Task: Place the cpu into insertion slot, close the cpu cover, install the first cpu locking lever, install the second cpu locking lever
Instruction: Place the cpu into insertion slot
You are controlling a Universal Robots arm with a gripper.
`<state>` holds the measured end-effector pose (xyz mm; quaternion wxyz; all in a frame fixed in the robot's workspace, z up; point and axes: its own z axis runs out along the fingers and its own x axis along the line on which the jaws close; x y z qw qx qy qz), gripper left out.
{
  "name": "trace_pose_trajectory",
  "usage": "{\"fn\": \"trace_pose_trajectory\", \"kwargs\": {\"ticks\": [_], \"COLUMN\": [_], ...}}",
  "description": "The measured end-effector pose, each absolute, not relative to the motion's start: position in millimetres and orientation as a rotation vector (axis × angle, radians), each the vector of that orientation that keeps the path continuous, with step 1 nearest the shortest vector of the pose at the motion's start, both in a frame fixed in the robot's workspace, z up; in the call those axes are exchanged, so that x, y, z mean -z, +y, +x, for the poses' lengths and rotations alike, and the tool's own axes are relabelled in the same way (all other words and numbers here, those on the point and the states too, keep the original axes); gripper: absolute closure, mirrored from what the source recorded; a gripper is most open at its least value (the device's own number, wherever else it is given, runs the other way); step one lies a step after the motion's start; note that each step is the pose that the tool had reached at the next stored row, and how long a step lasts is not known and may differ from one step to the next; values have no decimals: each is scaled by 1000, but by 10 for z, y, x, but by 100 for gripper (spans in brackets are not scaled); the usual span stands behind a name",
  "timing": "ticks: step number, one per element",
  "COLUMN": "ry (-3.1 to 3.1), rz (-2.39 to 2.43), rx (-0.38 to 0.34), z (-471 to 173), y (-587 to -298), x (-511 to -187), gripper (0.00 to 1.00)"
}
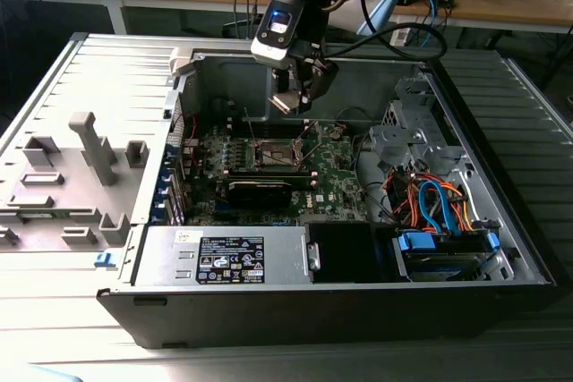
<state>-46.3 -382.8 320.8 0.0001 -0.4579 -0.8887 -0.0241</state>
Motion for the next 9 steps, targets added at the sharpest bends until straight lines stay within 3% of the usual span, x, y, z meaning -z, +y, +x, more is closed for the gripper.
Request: {"fn": "trace_pose_trajectory", "kwargs": {"ticks": [9], "ry": [-2777], "rz": [-1467], "rx": [76], "z": [-464], "y": [-3828], "x": [-3205], "gripper": [45]}}
